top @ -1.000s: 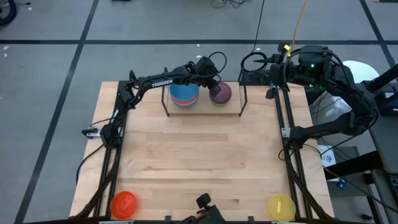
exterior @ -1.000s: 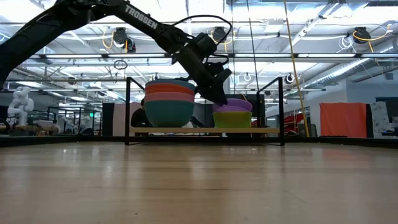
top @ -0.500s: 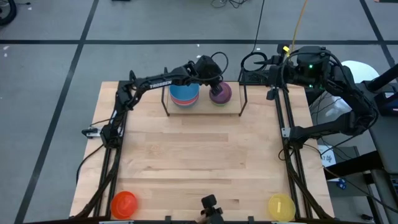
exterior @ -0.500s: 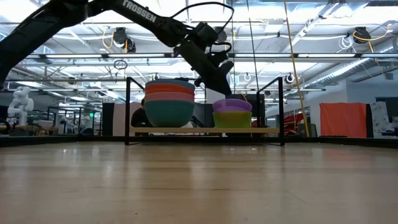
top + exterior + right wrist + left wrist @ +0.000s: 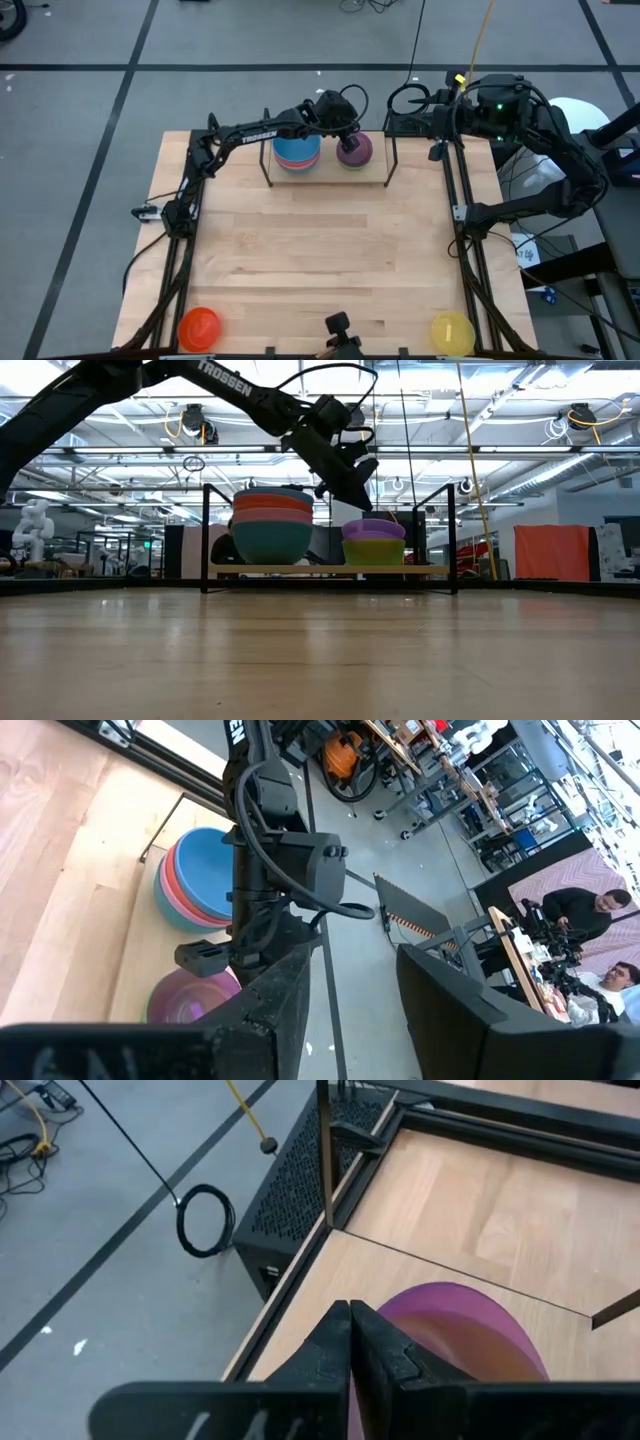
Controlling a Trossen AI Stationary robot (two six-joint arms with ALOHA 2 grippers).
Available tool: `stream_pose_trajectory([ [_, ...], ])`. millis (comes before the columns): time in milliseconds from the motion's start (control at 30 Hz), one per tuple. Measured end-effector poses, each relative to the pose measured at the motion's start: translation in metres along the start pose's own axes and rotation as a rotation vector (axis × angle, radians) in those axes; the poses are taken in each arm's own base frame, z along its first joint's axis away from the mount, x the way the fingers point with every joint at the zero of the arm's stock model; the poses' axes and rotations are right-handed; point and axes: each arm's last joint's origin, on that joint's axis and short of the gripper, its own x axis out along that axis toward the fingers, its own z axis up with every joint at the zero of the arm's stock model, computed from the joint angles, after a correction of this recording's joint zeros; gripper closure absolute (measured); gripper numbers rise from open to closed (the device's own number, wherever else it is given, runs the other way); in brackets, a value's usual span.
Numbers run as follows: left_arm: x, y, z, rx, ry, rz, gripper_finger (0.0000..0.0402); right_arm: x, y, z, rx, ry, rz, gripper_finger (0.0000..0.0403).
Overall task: Place and stack bowls onto a shelf
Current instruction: Stack the violet bowl on top of the green bowl on the shelf, then stack the yellow bowl on top of the violet bowl on the shelf
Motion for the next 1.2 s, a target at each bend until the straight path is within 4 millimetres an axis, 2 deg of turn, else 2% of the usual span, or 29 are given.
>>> stream_pose_trajectory([
  [100, 0.0, 0.0, 0.0, 0.0, 0.002, 0.0, 0.0399, 0.0, 0.0, 0.0, -0.001, 0.0, 0.0, 0.0257],
  [433, 0.022, -0.001, -0.018, -0.012, 0.054, -0.006, 0.04, 0.0, 0.0, 0.0, -0.002, 0.0, 0.0, 0.0257],
  [567, 0.018, -0.002, -0.01, 0.003, 0.003, -0.004, 0.0401, 0.0, 0.0, 0.0, -0.003, 0.001, 0.0, 0.0257],
  [633, 0.004, -0.001, 0.001, 0.007, -0.03, 0.0, 0.0401, 0.0, 0.0, 0.0, -0.003, 0.001, -0.001, 0.0257],
  [733, -0.031, -0.002, 0.024, 0.012, -0.085, 0.002, 0.0401, 0.0, 0.0, 0.0, -0.008, 0.002, -0.003, 0.0257],
  [833, -0.068, -0.014, 0.04, 0.027, -0.091, -0.017, 0.04, -0.003, 0.001, -0.002, -0.012, 0.011, 0.005, 0.0257],
  [933, -0.099, -0.039, 0.046, 0.104, -0.05, -0.03, 0.0396, -0.006, 0.003, -0.005, -0.008, 0.032, 0.025, 0.0257],
  [1067, -0.131, -0.073, 0.043, 0.218, 0.058, -0.036, 0.039, -0.012, 0.004, -0.008, 0.066, 0.05, 0.033, 0.0257],
  [1200, -0.156, -0.098, 0.034, 0.202, 0.171, -0.055, 0.0388, -0.019, 0.004, -0.011, 0.139, 0.064, 0.01, 0.0257],
])
